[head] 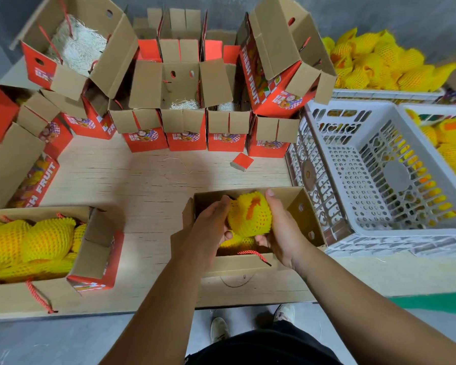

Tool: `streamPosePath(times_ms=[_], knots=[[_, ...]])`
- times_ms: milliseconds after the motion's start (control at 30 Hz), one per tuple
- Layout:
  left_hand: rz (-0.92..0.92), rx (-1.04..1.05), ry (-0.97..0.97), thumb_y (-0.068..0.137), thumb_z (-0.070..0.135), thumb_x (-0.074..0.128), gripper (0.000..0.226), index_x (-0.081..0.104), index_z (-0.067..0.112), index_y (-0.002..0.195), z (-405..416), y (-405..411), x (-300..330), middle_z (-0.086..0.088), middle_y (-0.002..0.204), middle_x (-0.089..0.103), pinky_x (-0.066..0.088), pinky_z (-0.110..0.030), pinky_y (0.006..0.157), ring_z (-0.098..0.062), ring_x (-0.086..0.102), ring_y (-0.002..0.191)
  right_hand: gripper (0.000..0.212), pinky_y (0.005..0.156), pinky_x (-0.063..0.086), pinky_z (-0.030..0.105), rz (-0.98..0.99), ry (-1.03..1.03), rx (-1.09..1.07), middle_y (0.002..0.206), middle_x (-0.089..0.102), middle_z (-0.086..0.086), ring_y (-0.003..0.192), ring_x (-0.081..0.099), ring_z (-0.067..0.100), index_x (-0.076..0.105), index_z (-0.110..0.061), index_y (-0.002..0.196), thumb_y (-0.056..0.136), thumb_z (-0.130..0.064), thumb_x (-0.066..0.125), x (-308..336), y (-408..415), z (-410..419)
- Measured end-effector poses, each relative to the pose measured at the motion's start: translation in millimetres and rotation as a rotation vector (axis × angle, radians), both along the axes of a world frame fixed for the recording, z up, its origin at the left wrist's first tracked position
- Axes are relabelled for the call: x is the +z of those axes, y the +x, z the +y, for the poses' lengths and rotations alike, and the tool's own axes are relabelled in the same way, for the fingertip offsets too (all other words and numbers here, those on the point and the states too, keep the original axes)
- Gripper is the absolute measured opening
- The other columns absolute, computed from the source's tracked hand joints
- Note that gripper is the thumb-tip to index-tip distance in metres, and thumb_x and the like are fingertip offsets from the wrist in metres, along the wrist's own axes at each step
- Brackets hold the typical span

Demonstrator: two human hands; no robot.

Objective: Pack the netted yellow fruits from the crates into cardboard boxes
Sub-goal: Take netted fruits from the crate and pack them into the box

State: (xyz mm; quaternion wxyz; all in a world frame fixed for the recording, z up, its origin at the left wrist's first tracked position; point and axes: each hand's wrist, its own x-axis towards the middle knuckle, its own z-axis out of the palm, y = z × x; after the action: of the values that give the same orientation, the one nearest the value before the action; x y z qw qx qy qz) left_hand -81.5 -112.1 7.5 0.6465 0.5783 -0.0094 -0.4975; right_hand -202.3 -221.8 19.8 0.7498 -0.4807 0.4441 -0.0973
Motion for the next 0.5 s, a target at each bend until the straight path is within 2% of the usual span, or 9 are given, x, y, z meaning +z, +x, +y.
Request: streamPosePath(times_ms=[100, 167, 233, 300, 333, 367, 433, 500], knots=[[0.12, 0.057, -0.009, 0.105, 0.045, 0.05, 0.044, 0.059, 0.016, 0.137, -3.4, 2.2, 2.9, -0.017, 0.128, 0.071, 0.042, -0.052, 0.115, -0.029, 0.066, 0.122, 0.072, 0.047, 0.044, 0.024, -0.019, 0.073, 0.032, 0.074, 0.06, 0.006, 0.053, 0.05, 0.015, 0.07, -0.017, 0.111, 0.082, -0.081, 0.057, -1.9, -2.1, -2.8], [0.187, 0.111, -0.024, 0.106, 0.044, 0.05, 0.048, 0.057, 0.012, 0.141, -3.2, 4.9, 1.3, -0.019, 0.134, 0.067, 0.04, -0.053, 0.117, -0.033, 0.061, 0.13, 0.069, 0.047, 0.045, 0.023, -0.023, 0.107, 0.045, 0.072, 0.059, 0.006, 0.052, 0.05, 0.015, 0.069, -0.016, 0.111, 0.084, -0.078, 0.059, -3.3, -2.9, -4.4], [0.219, 0.131, -0.057, 0.105, 0.044, 0.051, 0.05, 0.056, 0.011, 0.142, -0.8, 7.4, -0.2, -0.016, 0.134, 0.067, 0.042, -0.053, 0.116, -0.033, 0.061, 0.13, 0.07, 0.046, 0.046, 0.023, -0.038, 0.123, 0.068, 0.079, 0.058, 0.011, 0.057, 0.051, 0.016, 0.068, -0.015, 0.115, 0.084, -0.077, 0.061, -2.7, -3.3, -5.7], [0.23, 0.122, -0.087, 0.104, 0.044, 0.054, 0.048, 0.059, 0.012, 0.14, -2.2, 7.9, -5.2, -0.014, 0.131, 0.069, 0.049, -0.049, 0.111, -0.03, 0.064, 0.126, 0.079, 0.047, 0.048, 0.023, -0.057, 0.16, 0.092, 0.089, 0.055, 0.018, 0.06, 0.053, 0.017, 0.066, -0.011, 0.122, 0.078, -0.078, 0.065, -1.4, -3.6, -6.8], [0.225, 0.115, -0.08, 0.103, 0.044, 0.056, 0.045, 0.062, 0.013, 0.135, -5.9, 8.4, -8.6, -0.013, 0.126, 0.073, 0.056, -0.046, 0.102, -0.028, 0.069, 0.119, 0.085, 0.048, 0.049, 0.023, -0.067, 0.183, 0.097, 0.09, 0.055, 0.019, 0.058, 0.054, 0.016, 0.065, -0.01, 0.124, 0.074, -0.079, 0.067, -1.0, -4.3, -7.9], [0.212, 0.112, -0.046, 0.102, 0.042, 0.06, 0.038, 0.066, 0.014, 0.127, -11.7, 8.6, -12.9, -0.011, 0.115, 0.077, 0.063, -0.04, 0.086, -0.024, 0.075, 0.105, 0.088, 0.049, 0.05, 0.023, -0.082, 0.211, 0.1, 0.089, 0.057, 0.018, 0.056, 0.055, 0.015, 0.065, -0.009, 0.125, 0.071, -0.079, 0.068, -1.1, -5.5, -9.6], [0.182, 0.116, 0.08, 0.101, 0.035, 0.064, 0.024, 0.07, 0.014, 0.111, -21.3, 6.6, -22.9, -0.006, 0.088, 0.08, 0.061, -0.029, 0.058, -0.017, 0.078, 0.076, 0.077, 0.054, 0.053, 0.024, -0.137, 0.28, 0.102, 0.087, 0.062, 0.015, 0.057, 0.058, 0.015, 0.068, -0.011, 0.12, 0.077, -0.075, 0.066, -1.7, -9.0, -13.3], [0.167, 0.087, 0.176, 0.102, 0.033, 0.063, 0.019, 0.07, 0.015, 0.107, -27.8, 4.2, -28.6, -0.004, 0.079, 0.079, 0.056, -0.025, 0.051, -0.016, 0.077, 0.067, 0.06, 0.057, 0.056, 0.025, -0.184, 0.339, 0.112, 0.089, 0.067, 0.013, 0.062, 0.063, 0.016, 0.074, -0.013, 0.111, 0.089, -0.067, 0.061, -1.1, -11.9, -15.3]])
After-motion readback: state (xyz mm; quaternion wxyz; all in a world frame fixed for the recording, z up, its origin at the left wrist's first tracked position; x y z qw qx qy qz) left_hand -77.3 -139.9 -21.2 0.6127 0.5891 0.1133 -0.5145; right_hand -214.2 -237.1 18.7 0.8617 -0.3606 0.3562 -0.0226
